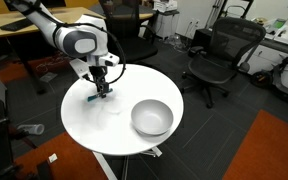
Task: Place the green marker inside the grey bowl
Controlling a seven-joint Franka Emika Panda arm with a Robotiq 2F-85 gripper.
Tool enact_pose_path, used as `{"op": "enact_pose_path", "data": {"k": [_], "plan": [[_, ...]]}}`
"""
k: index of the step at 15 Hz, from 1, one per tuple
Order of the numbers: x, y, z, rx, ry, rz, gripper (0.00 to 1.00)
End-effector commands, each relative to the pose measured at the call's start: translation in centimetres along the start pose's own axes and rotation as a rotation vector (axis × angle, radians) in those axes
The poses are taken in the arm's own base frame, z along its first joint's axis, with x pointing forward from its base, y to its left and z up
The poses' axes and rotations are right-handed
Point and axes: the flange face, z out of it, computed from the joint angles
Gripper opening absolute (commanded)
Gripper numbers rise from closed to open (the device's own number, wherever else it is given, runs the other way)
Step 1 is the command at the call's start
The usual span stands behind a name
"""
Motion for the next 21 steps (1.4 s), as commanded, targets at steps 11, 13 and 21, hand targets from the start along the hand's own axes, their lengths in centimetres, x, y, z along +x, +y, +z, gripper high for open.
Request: {"op": "enact_pose_path", "data": {"k": [11,13,21], "plan": [[-0.3,0.9,-5.4,-0.020,0.002,0.074,0.05],[-0.3,2.3,-8.0,-0.032,0.010,0.120,0.05],[1.2,12.2,-17.1,-0.073,0.074,0.456,0.05]]}}
